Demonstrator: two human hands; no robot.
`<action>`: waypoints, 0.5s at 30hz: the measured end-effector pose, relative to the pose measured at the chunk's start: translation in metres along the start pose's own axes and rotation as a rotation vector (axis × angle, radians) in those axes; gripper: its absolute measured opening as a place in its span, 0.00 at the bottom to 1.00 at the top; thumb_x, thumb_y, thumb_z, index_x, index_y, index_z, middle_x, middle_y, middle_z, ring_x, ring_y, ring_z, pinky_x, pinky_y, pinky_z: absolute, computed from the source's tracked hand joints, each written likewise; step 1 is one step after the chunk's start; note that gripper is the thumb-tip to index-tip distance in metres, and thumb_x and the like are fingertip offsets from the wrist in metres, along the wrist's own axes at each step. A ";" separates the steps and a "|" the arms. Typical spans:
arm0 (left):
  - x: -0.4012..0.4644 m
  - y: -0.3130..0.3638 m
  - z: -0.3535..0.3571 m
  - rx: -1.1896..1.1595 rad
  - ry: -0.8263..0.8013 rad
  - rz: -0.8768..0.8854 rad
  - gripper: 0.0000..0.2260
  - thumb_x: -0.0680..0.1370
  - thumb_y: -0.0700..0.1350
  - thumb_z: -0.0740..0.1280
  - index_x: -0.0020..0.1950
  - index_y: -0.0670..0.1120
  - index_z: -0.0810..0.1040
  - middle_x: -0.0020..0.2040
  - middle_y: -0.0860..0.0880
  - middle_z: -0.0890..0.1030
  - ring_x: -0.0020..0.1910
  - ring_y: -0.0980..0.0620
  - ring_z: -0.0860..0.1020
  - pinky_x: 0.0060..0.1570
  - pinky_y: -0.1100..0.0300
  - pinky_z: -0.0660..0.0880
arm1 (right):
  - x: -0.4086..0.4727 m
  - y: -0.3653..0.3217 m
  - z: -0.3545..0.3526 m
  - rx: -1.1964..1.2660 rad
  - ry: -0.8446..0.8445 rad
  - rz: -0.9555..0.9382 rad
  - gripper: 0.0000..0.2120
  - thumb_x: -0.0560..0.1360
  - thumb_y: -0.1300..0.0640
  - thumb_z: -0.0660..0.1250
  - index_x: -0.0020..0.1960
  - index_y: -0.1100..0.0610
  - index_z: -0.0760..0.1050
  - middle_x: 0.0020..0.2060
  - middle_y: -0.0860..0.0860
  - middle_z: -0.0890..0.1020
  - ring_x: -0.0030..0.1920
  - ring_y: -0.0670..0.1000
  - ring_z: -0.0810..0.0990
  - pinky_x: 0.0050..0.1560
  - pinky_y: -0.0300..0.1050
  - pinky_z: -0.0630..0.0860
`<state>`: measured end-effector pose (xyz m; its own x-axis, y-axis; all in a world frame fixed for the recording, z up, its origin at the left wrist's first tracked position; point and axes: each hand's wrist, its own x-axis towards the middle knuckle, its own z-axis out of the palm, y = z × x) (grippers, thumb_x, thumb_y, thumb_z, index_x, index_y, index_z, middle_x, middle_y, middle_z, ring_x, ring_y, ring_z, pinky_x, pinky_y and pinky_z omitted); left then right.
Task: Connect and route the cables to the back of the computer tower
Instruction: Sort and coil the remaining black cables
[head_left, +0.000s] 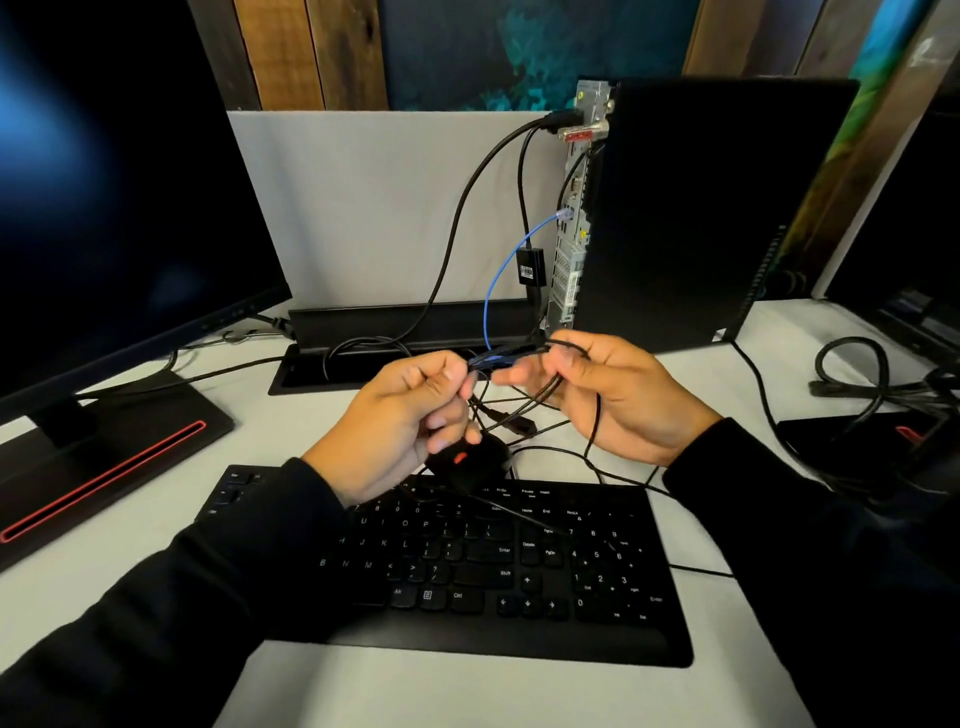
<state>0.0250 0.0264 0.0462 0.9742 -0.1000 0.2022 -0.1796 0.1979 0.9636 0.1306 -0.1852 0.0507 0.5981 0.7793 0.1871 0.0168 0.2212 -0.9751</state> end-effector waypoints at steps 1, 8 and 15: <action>0.000 0.001 0.000 -0.017 -0.010 0.001 0.11 0.83 0.44 0.59 0.44 0.40 0.72 0.28 0.52 0.63 0.25 0.53 0.62 0.44 0.55 0.78 | -0.001 -0.002 0.005 0.183 -0.030 0.027 0.12 0.83 0.60 0.58 0.50 0.68 0.75 0.40 0.56 0.81 0.51 0.57 0.84 0.64 0.52 0.77; 0.001 0.013 0.009 -0.227 0.016 0.032 0.11 0.84 0.42 0.59 0.42 0.42 0.73 0.29 0.51 0.60 0.27 0.51 0.59 0.39 0.55 0.74 | 0.007 -0.006 0.021 0.329 0.146 0.063 0.11 0.81 0.54 0.63 0.48 0.63 0.75 0.29 0.49 0.60 0.29 0.46 0.63 0.44 0.50 0.81; 0.006 0.018 0.027 -0.376 0.241 0.060 0.12 0.83 0.46 0.60 0.46 0.42 0.78 0.29 0.53 0.57 0.25 0.56 0.56 0.27 0.61 0.59 | 0.008 0.013 0.027 -0.063 0.286 -0.076 0.16 0.85 0.65 0.59 0.66 0.53 0.78 0.38 0.53 0.79 0.38 0.51 0.80 0.39 0.51 0.84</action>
<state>0.0235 0.0026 0.0695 0.9757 0.1435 0.1658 -0.2177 0.5418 0.8119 0.1139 -0.1608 0.0427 0.7942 0.5633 0.2279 0.1147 0.2292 -0.9666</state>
